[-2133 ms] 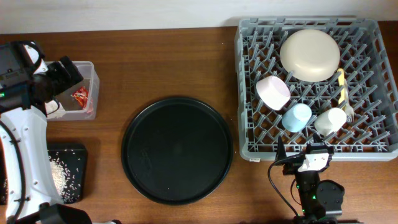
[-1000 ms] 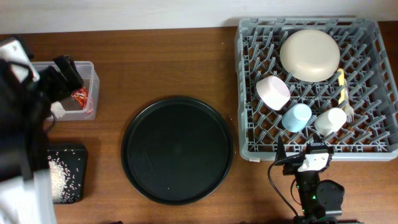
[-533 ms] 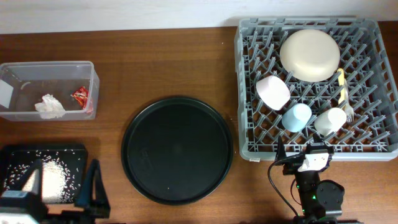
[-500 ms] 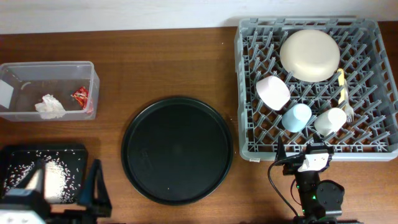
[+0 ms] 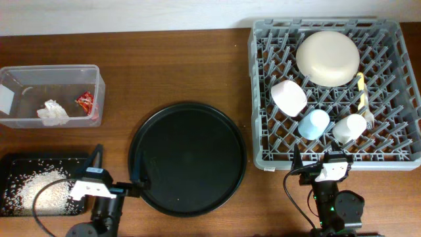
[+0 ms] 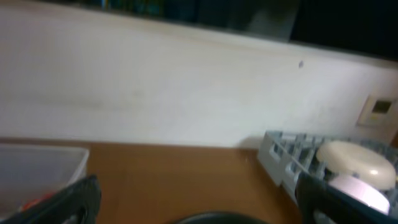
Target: Sort waste into correct bins and load items into the dishwasher rack
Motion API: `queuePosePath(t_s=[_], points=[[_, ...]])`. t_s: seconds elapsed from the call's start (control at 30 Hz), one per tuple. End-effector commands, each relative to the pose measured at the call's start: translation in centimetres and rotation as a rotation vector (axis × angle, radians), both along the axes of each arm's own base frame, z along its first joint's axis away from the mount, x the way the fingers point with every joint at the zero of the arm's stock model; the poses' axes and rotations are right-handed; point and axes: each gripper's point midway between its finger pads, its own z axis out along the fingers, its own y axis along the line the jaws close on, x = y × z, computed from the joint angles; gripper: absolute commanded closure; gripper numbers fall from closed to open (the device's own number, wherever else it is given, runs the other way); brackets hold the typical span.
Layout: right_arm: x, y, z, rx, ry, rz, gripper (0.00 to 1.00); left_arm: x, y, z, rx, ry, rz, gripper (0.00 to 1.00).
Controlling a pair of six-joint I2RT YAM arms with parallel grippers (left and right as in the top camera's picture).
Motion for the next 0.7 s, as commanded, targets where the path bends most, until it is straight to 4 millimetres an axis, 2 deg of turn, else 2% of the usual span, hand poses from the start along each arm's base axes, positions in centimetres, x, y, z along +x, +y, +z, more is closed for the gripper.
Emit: queuePosePath(t_s=[0.0,0.23,0.27,0.4,0.47,0.67], points=[[0.0,-0.4,-0.2,0.003,0.005,-0.019,0.02,0.8,-0.6,-2.1,0.01,-0.033,-0.028,0.01],[0.0,-0.4,-0.2,0.003,0.005,-0.019,0.02,2.0,-0.7,-6.1,0.012,0.012,-0.027,0.01],[0.0,-0.4,-0.2,0.003,0.005,-0.019,0.02,2.3,-0.6,-7.3,0.013,0.037,-0.025,0.01],[0.0,-0.4,-0.2,0.003,0.005,-0.019,0.02,2.5,-0.6,-9.7,0.022,0.102,-0.024,0.01],[0.0,-0.4,-0.2,0.003,0.005,-0.019,0.02,2.5,-0.2,-11.6,0.026,0.179,0.003,0.01],[0.0,-0.4,-0.2,0.003,0.005,-0.019,0.02,2.5,-0.7,-11.5,0.137,0.157,-0.011,0.0]])
